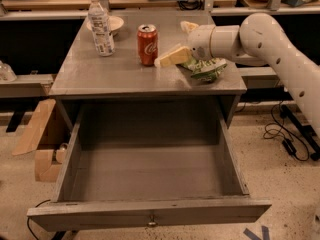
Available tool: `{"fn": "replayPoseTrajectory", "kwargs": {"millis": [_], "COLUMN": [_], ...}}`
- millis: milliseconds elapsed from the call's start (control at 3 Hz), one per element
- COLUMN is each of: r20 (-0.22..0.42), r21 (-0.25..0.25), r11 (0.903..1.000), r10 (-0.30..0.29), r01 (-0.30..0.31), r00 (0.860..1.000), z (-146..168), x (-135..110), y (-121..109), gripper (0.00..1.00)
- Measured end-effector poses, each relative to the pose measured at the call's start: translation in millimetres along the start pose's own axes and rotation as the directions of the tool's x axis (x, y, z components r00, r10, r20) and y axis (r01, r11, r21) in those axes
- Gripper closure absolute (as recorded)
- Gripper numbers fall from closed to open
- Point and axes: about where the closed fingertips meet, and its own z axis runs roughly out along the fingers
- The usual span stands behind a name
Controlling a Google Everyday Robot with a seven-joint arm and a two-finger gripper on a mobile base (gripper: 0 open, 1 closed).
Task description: Place coke can into top drawer
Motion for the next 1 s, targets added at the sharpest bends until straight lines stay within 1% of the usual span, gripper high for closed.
{"fn": "replayPoseTrajectory", "kwargs": {"millis": [333, 667, 1000], "r20": [0.052, 0.113, 0.137], "r21": [-0.012, -0.015, -0.02], "r11": [0.9994, 0.9987, 0.9993], "r10": [0.033, 0.05, 0.035], "r01": [-0.032, -0.048, -0.032], "r00": [0.998, 0.992, 0.99], "z": [32, 58, 78], "x": [6, 1, -17], "y": [1, -3, -6], "gripper": [0.0, 0.0, 0.14]}}
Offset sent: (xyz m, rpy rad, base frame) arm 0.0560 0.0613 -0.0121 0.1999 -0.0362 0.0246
